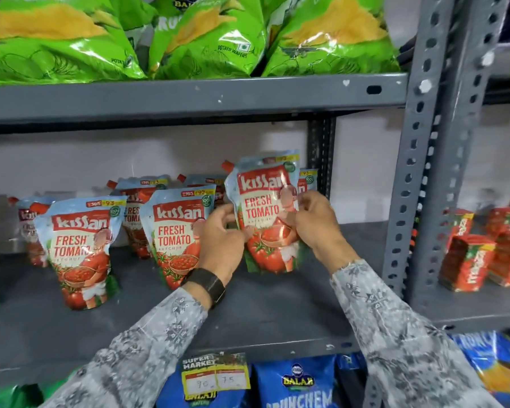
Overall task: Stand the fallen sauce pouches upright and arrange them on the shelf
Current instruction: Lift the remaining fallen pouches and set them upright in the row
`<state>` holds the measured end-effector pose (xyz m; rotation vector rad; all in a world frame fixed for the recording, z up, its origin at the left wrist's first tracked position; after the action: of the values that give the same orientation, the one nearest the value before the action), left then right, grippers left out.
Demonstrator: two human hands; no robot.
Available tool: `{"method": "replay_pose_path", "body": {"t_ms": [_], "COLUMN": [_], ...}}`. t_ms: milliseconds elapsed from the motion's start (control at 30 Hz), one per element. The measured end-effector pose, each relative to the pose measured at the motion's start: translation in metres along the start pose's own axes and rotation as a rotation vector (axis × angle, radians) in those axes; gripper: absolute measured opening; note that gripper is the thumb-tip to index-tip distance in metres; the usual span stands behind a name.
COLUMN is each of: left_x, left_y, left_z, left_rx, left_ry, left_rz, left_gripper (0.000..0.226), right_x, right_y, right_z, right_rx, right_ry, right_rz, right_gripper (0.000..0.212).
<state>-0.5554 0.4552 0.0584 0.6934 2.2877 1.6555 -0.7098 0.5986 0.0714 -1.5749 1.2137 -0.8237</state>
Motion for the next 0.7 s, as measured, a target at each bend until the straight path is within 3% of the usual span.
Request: {"method": "replay_pose_path", "body": {"t_ms": [133,267,400,467,567,633,700], "left_x": [0.007,0.014,0.009,0.011,0.030,0.041,0.046], "left_y": [0.002,-0.037,-0.063,-0.069,-0.079,-0.081,-0.081], "left_z": [-0.007,0.002,0.007,0.005,0.008,0.014,0.017], "left_rx": [0.181,0.124,0.069,-0.017,-0.150,-0.172,-0.147], "left_ry": [0.046,-0.023,-0.056,-0.077,-0.227,-0.331,-0.366], "left_rz": [-0.084,-0.126,-0.025,0.064,0.084,0.049,0.017], "left_gripper": [0.051,0.055,0.052,0.043,0.035,0.037,0.047], "right_x": [-0.013,-0.011,-0.013,-0.010,0.006,0.013,0.010], "right_y": [0.007,0.051,0.081,0.087,0.099,0.101,0.100], "right_z": [0.004,0.014,0.020,0.022,0.033,0.037,0.036], "right_rx": [-0.109,-0.039,0.006,0.033,0.131,0.138,0.125], "right_ry": [0.130,0.084,0.078,0.040,-0.153,-0.256,-0.250], "right_rz": [0.022,-0.002,-0.047,-0.085,-0.137,-0.109,-0.064], "right_gripper": [0.035,0.034,0.035,0.038,0.059,0.070,0.074]}}
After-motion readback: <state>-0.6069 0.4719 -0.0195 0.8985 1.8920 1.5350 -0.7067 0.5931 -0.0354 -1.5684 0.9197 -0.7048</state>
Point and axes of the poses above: each hand's wrist, its own z-axis away from the middle knuckle, its own x-axis out of the palm, y = z × x, the point moved 9 cm from there along -z, towards the middle knuckle, and after that the axes turned 9 degrees about y, right-handed, at the moved point
